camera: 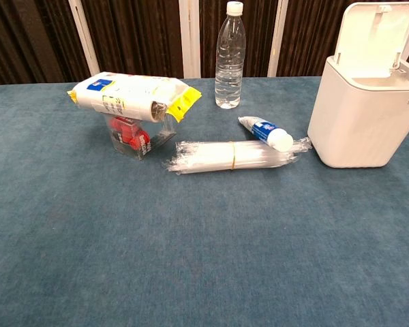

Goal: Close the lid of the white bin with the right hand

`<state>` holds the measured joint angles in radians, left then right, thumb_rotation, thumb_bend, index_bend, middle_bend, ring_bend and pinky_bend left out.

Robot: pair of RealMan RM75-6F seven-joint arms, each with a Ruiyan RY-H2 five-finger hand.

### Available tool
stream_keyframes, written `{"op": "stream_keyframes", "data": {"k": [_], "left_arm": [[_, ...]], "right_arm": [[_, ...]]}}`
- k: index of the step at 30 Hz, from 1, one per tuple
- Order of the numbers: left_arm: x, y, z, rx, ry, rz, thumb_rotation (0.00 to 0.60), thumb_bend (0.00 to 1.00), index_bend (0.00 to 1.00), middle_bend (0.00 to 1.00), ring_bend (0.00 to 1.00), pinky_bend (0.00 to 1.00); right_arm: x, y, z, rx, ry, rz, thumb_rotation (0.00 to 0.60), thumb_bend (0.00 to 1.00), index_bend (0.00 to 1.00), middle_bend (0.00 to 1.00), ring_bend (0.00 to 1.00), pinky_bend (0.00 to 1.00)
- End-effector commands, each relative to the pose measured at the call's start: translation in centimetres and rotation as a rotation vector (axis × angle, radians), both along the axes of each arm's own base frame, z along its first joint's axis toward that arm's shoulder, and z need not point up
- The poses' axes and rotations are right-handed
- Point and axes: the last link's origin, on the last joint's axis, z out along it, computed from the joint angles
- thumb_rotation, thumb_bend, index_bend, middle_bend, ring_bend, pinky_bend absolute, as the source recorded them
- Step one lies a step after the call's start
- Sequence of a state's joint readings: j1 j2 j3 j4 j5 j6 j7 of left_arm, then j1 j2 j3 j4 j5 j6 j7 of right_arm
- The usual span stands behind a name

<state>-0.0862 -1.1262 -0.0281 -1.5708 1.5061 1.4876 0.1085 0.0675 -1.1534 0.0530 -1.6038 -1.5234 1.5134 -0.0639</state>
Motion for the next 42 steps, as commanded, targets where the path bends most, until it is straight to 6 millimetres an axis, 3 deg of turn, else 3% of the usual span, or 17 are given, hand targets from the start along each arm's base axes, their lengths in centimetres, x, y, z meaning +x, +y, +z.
{"op": "stream_keyframes", "data": {"k": [1, 21, 24, 25, 26, 28, 31, 36, 42], "left_arm": [[0.0, 0.0, 0.0, 0.0, 0.001, 0.0, 0.6, 0.0, 0.0, 0.0, 0.0, 0.0], [-0.1, -0.2, 0.4, 0.016, -0.012, 0.005, 0.6, 0.0, 0.0, 0.0, 0.0, 0.0], [-0.1, -0.3, 0.6, 0.018, -0.018, 0.007, 0.6, 0.0, 0.0, 0.0, 0.0, 0.0], [-0.1, -0.2, 0.6, 0.019, -0.02, 0.006, 0.6, 0.0, 0.0, 0.0, 0.0, 0.0], [-0.1, -0.2, 0.6, 0.021, -0.02, 0.005, 0.6, 0.0, 0.0, 0.0, 0.0, 0.0], [-0.1, -0.2, 0.6, 0.02, -0.023, 0.004, 0.6, 0.0, 0.0, 0.0, 0.0, 0.0], [0.0, -0.1, 0.5, 0.014, -0.029, 0.003, 0.6, 0.0, 0.0, 0.0, 0.0, 0.0], [0.1, 0.0, 0.5, 0.013, -0.038, 0.0, 0.6, 0.0, 0.0, 0.0, 0.0, 0.0], [0.1, 0.1, 0.4, 0.005, -0.045, 0.004, 0.6, 0.0, 0.0, 0.0, 0.0, 0.0]], "right_arm": [[0.0, 0.0, 0.0, 0.0, 0.0, 0.0, 0.6, 0.33, 0.0, 0.0, 0.0, 0.0], [1.0, -0.8, 0.6, -0.025, -0.037, 0.023, 0.6, 0.33, 0.0, 0.0, 0.0, 0.0], [1.5, -1.4, 1.1, -0.037, -0.063, 0.024, 0.6, 0.33, 0.0, 0.0, 0.01, 0.07], [1.8, -1.7, 1.4, -0.042, -0.074, 0.026, 0.6, 0.33, 0.0, 0.0, 0.03, 0.12], [2.1, -2.2, 1.7, -0.049, -0.087, 0.029, 0.6, 0.33, 0.0, 0.05, 0.11, 0.25], [2.7, -3.2, 2.4, -0.057, -0.102, 0.035, 0.6, 0.33, 0.0, 0.29, 0.42, 0.51], [3.9, -5.1, 3.4, -0.056, -0.128, 0.039, 0.6, 0.35, 0.0, 0.58, 0.74, 0.72], [7.0, -9.4, 5.2, -0.005, -0.228, 0.019, 0.6, 0.53, 0.0, 0.75, 0.91, 0.83], [10.2, -14.5, 6.6, 0.048, -0.244, -0.002, 0.6, 0.68, 0.0, 0.8, 0.96, 0.86]]}}
